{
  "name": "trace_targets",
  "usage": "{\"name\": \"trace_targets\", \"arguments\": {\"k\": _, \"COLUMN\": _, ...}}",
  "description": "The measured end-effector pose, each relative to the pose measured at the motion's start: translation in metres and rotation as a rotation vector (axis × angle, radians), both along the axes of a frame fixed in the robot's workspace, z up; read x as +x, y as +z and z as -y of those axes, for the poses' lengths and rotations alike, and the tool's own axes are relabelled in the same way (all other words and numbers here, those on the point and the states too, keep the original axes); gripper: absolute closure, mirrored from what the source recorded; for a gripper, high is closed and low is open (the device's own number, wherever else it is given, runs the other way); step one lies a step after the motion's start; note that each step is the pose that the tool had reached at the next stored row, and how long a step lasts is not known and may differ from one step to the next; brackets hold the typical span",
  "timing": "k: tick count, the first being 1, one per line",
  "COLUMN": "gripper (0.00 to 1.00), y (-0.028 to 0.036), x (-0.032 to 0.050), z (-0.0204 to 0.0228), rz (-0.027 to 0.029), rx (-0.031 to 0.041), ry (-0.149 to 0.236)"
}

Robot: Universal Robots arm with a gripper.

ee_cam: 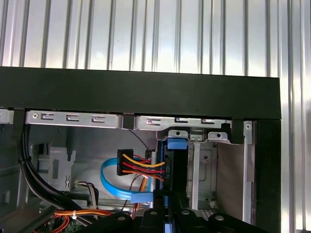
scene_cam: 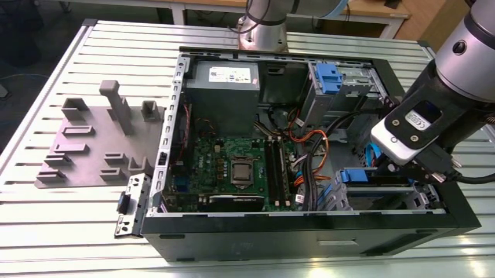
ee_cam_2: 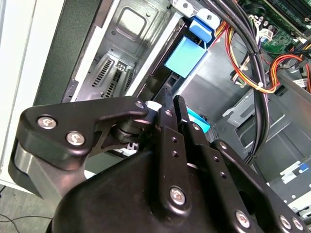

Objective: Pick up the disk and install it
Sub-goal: 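Insert the second disk wire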

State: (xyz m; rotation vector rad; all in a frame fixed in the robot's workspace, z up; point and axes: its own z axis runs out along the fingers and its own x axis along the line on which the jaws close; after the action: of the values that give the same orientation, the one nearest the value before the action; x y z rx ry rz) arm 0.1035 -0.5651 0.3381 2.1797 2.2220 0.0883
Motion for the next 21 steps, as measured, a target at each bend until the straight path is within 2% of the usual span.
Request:
{"name": "trace_targets", "arguments": {"k": 11, "gripper": 0.84, "y": -0.0027, "x": 0.0, "z": 0.0007, "rz": -0.0001, "rx": -0.0003, "ry": 0.0}}
{"name": "trace_targets", "arguments": {"k": 21, "gripper": 0.84, "y": -0.0017, "x": 0.0001, "z": 0.0007, "rz": 0.0, "rx": 0.0004, "ry": 0.0}}
